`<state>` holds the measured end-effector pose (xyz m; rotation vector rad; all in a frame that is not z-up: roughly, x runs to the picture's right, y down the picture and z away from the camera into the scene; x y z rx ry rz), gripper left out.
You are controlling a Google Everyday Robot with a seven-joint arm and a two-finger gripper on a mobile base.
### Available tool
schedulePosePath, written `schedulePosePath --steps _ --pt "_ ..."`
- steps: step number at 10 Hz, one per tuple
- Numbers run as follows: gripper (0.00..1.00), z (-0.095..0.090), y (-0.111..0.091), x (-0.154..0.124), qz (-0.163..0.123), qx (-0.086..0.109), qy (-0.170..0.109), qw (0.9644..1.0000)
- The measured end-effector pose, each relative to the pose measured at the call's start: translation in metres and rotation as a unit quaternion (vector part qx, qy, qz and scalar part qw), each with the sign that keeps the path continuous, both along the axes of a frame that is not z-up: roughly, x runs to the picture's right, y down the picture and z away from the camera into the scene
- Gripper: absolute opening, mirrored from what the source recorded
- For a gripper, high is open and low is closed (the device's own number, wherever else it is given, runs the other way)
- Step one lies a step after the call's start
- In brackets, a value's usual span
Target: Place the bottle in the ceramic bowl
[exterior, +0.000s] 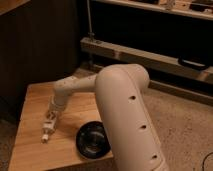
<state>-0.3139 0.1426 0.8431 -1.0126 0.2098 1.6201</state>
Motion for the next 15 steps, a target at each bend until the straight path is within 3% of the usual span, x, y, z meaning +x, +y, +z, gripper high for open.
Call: schedulePosePath --steps 9,15 --pt "0.43 0.0030 0.0031 -0.0009 -0.028 -0.009 0.013 0.9995" --pt "0.43 0.0033 0.0037 -0.0002 -0.029 -0.010 0.014 0.9994"
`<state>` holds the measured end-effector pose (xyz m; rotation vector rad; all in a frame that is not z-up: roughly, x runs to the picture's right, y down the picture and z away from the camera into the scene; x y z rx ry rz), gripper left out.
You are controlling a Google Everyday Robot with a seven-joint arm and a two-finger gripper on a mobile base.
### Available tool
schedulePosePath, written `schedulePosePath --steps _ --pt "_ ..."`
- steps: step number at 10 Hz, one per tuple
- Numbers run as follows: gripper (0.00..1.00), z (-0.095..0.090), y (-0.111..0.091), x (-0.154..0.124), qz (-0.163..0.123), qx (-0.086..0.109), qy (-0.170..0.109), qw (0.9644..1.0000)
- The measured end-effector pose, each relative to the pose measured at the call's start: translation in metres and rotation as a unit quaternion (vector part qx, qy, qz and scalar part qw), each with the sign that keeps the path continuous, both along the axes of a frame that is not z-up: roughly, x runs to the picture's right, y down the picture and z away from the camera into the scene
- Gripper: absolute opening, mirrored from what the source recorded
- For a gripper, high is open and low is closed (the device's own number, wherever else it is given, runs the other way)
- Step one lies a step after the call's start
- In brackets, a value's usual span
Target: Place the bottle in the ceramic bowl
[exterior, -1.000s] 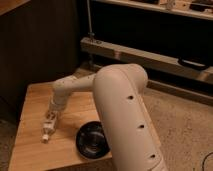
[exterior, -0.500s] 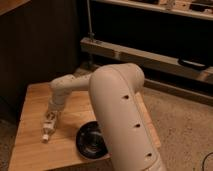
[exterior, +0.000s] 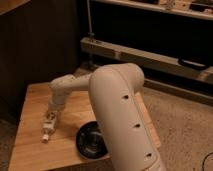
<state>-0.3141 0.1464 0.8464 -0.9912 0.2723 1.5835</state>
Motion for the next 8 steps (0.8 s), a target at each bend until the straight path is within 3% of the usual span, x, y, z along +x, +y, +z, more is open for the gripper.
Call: schedulePosePath --steps 8 --pt "0.43 0.0022 0.0066 -0.0035 -0.034 -0.001 0.009 0.9994"
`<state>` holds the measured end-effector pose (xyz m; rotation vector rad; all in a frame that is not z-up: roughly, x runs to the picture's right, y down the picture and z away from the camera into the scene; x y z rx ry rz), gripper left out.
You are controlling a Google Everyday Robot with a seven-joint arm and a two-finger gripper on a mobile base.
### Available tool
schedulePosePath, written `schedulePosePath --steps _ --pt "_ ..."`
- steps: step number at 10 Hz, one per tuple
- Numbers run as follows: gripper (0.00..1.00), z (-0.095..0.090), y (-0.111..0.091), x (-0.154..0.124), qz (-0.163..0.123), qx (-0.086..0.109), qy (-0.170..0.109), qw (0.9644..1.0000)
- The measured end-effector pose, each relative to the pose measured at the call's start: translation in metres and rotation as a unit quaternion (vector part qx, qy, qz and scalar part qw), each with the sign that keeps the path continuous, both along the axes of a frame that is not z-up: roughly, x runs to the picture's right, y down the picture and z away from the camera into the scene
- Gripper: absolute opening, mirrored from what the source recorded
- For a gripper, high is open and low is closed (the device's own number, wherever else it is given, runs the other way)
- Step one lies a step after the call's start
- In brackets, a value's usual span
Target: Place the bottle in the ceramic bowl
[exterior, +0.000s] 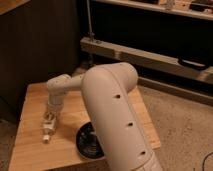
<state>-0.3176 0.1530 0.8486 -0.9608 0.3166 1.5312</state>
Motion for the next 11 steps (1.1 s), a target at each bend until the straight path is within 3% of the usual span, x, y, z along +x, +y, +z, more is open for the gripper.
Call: schedulePosePath --steps 4,6,8,11 --pt "0.39 0.003 0.006 -0.001 -0.015 -0.004 0.005 0.9999" --pt "0.18 0.002 0.004 0.001 -0.014 -0.003 0.002 0.9999" --pt "0.03 -0.005 -0.002 0.016 0.013 -0.016 -0.028 0.9994" --pt "0.00 -0.042 -0.032 0.047 0.072 -0.025 -0.088 0.9932"
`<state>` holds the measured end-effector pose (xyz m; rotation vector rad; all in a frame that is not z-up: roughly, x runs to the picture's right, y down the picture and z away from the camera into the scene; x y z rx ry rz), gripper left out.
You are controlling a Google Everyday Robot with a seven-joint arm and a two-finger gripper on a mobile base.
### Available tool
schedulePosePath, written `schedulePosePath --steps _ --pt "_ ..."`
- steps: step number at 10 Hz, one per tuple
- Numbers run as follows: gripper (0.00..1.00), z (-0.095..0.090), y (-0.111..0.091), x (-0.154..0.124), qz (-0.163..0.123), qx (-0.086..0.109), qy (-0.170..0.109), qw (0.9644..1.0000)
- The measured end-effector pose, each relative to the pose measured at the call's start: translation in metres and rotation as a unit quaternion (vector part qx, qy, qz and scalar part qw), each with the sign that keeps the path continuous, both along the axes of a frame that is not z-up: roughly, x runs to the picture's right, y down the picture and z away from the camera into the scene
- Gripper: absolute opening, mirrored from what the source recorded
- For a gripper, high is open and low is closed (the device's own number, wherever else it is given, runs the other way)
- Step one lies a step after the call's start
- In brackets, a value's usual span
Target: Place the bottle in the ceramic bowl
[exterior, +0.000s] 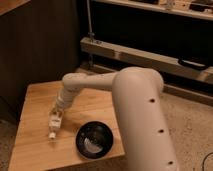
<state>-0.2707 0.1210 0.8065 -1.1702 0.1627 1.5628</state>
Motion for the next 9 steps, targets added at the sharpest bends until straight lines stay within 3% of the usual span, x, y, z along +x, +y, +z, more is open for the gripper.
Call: schedulePosePath --steps 2,4,9 --pt "0.00 -0.027 -0.019 0.030 0.027 0.002 -0.022 0.9994" --pt "0.00 -0.037 -0.026 0.052 0.042 0.005 -0.028 0.9987" --pt "0.00 -0.057 -0.024 0.065 0.046 0.005 -0.051 0.9976"
